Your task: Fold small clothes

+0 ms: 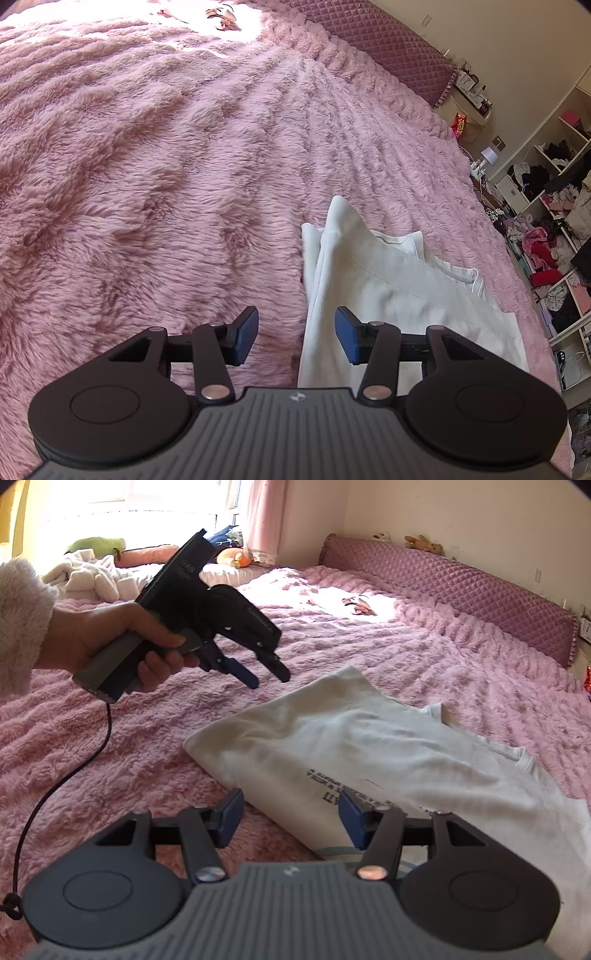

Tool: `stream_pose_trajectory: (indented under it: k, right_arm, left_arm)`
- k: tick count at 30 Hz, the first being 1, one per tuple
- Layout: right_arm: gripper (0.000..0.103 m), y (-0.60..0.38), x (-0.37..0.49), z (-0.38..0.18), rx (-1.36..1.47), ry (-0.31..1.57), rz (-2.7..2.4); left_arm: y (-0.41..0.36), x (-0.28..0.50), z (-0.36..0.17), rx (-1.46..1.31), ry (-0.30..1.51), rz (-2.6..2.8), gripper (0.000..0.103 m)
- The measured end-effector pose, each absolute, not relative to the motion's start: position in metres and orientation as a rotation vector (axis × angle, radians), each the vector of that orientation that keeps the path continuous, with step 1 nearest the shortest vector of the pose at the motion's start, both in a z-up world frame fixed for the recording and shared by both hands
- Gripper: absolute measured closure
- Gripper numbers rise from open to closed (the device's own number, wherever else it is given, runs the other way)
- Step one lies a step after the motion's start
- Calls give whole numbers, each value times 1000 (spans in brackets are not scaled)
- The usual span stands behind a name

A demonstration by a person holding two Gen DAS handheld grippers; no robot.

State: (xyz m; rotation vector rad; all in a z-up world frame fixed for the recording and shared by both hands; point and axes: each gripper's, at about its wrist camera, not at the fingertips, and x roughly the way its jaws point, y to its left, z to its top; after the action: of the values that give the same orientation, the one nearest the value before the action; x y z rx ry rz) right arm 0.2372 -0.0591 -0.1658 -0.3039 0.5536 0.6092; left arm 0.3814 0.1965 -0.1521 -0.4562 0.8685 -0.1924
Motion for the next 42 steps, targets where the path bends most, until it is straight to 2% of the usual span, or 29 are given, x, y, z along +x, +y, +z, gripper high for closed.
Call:
stream_pose_trajectory:
  k: [4,10,19,27,34,35,36,38,42]
  right_arm:
    - [49,-11,234,-183,-388,538,632]
    - [44,21,238,-200,-541,450,636]
    - [44,40,253,-219,-652,417,580]
    - [43,51,262,-224,-708,340,550]
    - [43,53,265,-230,-756,285,539]
    - [44,51,265,-232,-760,280,540]
    - [50,50,264,-232,-759,277,542]
    - [62,50,263,-234,-756,280,556]
    - [71,52,255,-235,-789,249,560]
  left_arm:
    - [183,388,-156,-373,882,-174,40]
    - [167,400,-162,-319,890,-207,37]
    - [161,421,-171,-348,905,-226,34]
    - [167,447,-188,-525,958,-291,32]
    - [153,467,-189,-489,970,-269,30]
    - [151,467,-188,-476,964,-265,30]
    - [148,467,-187,-463,954,-263,30]
    - [143,465,-185,-433,927,-272,38]
    - [137,459,-183,-374,878,-291,52]
